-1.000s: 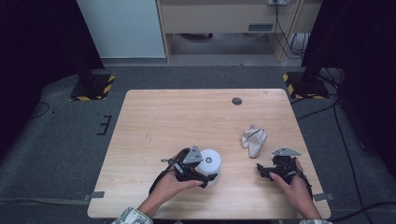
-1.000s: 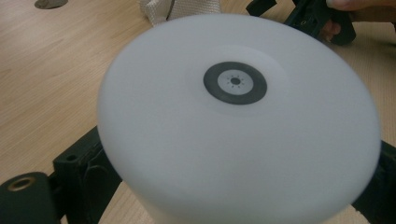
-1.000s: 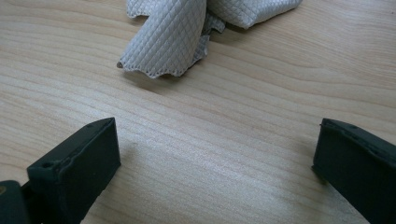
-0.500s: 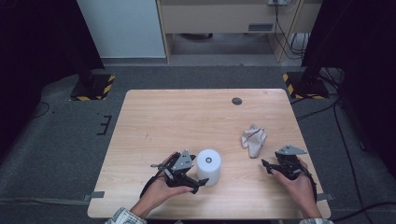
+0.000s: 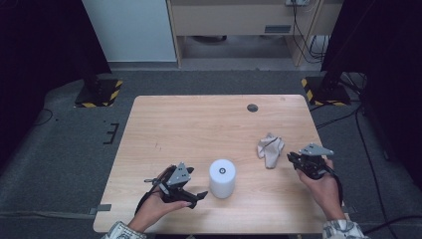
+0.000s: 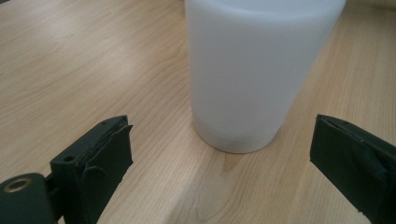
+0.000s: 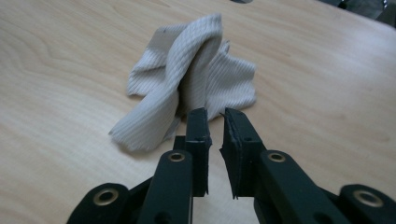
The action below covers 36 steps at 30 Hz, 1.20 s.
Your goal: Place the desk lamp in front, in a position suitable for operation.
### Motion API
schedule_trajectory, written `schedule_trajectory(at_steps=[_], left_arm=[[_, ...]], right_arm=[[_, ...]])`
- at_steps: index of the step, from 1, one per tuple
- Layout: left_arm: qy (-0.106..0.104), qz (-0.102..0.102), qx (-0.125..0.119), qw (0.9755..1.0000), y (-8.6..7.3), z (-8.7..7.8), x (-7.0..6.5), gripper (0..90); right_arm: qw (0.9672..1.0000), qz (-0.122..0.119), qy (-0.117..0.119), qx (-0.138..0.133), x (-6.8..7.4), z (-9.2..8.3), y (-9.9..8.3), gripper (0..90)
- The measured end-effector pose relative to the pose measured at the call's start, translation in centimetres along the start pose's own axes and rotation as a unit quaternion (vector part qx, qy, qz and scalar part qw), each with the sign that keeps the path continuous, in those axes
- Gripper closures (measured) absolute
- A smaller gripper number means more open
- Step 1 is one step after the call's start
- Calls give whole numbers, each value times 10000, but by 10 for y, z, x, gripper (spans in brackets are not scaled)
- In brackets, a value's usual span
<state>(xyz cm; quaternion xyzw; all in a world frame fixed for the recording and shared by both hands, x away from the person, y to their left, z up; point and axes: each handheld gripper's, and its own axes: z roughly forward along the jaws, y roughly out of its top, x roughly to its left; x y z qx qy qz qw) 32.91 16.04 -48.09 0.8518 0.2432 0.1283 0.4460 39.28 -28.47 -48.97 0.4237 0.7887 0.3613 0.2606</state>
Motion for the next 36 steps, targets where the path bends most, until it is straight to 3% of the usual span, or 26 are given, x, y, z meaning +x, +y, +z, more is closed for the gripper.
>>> schedule_trajectory(at_steps=[4,7,18,20,23,31,34,36], left_arm=[[183,-147,-63,9997,-1,-1,7,53],[255,-224,-99,9994,-2,-3,10,55],[228,-221,-106,9994,-2,-1,10,57],[228,-223,-99,9994,-2,-1,11,57],[225,-217,-60,9995,-2,0,11,57],[201,-215,-4,9996,-2,2,10,53],[174,-210,-2,9996,-2,3,9,52],[127,-194,-7,9997,-2,4,7,52]], right_arm=[[9994,-297,-177,69,-4,10,22,790],[9991,-326,-255,4,-9,16,38,799],[9991,-407,-102,-103,-6,43,80,797],[9992,-399,-66,-72,-7,47,81,797],[9987,-452,130,198,-2,64,76,805],[9976,-402,356,441,5,71,58,818],[9975,-305,391,498,6,74,51,791],[9971,-186,503,542,8,80,43,713]])
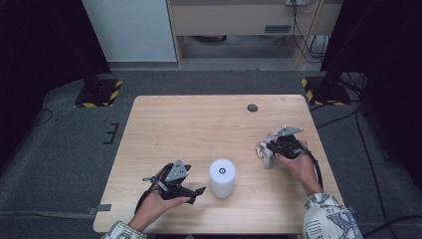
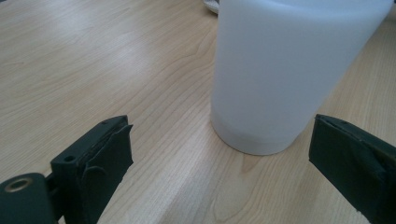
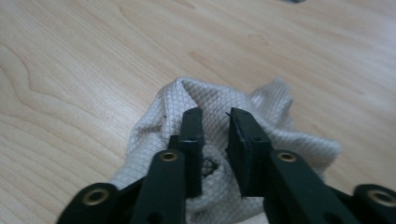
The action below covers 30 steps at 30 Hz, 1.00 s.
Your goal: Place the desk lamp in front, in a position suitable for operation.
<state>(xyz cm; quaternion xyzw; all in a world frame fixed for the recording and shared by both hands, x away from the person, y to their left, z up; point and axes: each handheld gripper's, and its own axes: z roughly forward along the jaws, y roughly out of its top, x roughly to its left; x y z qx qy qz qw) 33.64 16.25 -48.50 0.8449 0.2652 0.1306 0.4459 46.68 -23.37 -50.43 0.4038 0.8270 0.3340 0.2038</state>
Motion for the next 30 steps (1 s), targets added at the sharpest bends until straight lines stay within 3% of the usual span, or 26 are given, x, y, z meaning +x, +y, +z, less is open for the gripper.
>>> schedule_trajectory(at_steps=[5,9,13,16,19,27,30], left_arm=[[-63,-12,26,10000,0,1,-1,51],[-61,2,28,10000,0,1,-1,52],[-103,12,34,9999,0,2,-2,51],[-191,-17,-26,9998,0,2,-3,49],[-273,-2,-83,9996,1,2,-4,47],[-416,114,-141,9990,3,4,-11,42],[-430,114,-213,9988,5,7,-13,42]], right_arm=[[9997,59,-213,91,2,12,-1,456],[9992,231,-301,139,0,19,-1,314],[9983,541,-145,139,-4,24,-3,269],[9967,786,148,152,-5,29,-7,270],[9964,832,151,94,-3,30,-8,304],[9945,917,511,13,5,24,-9,708],[9896,1188,799,-101,8,21,-8,743]])
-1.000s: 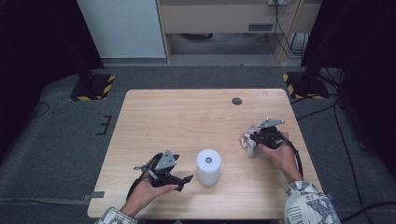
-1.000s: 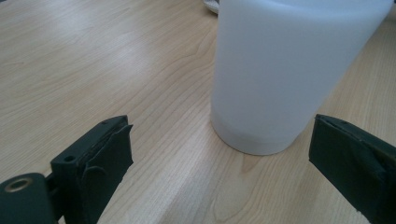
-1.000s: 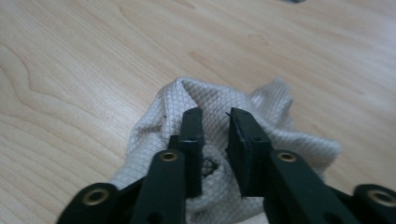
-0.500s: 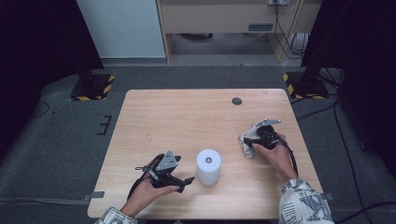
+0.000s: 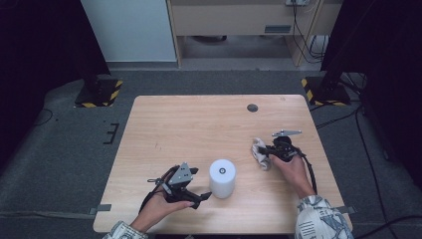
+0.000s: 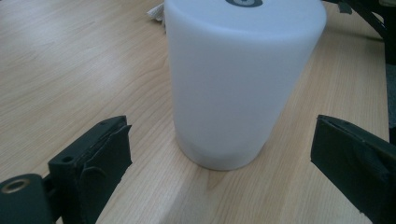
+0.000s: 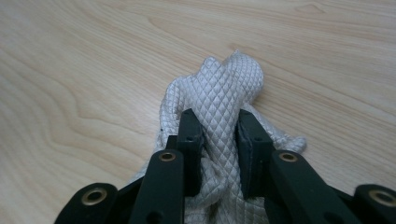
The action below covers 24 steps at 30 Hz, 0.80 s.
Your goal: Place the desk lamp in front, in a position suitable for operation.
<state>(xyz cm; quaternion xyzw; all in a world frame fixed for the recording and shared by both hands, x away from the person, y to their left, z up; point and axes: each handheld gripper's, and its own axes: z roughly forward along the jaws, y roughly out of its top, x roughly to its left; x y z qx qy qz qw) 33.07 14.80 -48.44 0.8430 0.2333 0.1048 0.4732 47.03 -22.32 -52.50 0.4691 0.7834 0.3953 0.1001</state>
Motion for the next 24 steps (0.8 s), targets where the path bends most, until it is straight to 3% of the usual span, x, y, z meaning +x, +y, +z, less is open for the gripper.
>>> schedule_trajectory(at_steps=[8,9,12,18,24], left_arm=[[4,51,-154,9999,5,7,-6,40],[-17,31,-208,9998,7,9,-8,40],[-27,53,-230,9997,10,15,-9,40],[-96,87,-175,9998,13,23,-9,40],[-48,100,-285,9995,18,24,-7,41]], right_arm=[[9980,-223,495,-338,30,-24,12,747],[9964,-321,675,-409,41,-33,16,747],[9944,-390,828,-520,54,-42,21,747],[9905,-653,1101,-495,82,-59,31,747],[9871,-1048,1136,-425,106,-73,43,747]])
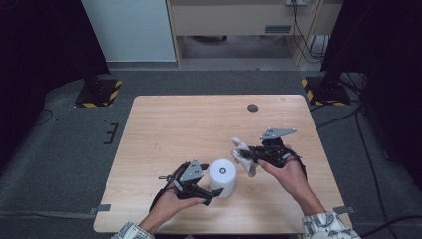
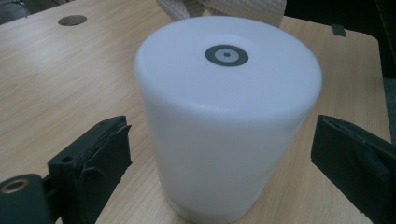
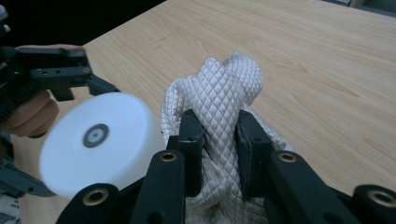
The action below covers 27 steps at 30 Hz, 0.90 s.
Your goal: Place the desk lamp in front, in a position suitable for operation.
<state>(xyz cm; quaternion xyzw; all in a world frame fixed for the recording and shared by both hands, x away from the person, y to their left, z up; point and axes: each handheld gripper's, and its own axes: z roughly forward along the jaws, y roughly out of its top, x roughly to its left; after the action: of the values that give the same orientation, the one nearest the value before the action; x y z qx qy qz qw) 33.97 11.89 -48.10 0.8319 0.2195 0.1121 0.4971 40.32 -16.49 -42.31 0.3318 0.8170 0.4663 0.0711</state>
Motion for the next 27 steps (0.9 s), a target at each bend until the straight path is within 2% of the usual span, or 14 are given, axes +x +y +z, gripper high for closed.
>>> schedule_trajectory(at_steps=[3,4,6,11,16,18,21,27], left_arm=[[32,-37,-54,10000,3,1,2,44],[-22,-52,-104,9999,5,2,2,46],[-100,63,-82,9999,6,4,0,50],[-110,49,-121,9999,8,9,1,52],[-211,72,-172,9996,9,11,3,84],[-212,52,-155,9996,9,10,4,84],[-201,75,-138,9997,10,10,4,84],[-157,131,-89,9998,10,9,3,86]], right_arm=[[10000,-62,44,27,7,0,6,747],[9996,-247,38,116,17,1,14,747],[9991,-368,72,178,25,3,19,747],[9974,-608,158,357,44,14,28,747],[9955,-770,177,516,52,29,29,747],[9947,-831,251,546,58,37,30,747],[9941,-881,279,562,61,39,30,747],[9917,-1019,503,603,76,37,24,748]])
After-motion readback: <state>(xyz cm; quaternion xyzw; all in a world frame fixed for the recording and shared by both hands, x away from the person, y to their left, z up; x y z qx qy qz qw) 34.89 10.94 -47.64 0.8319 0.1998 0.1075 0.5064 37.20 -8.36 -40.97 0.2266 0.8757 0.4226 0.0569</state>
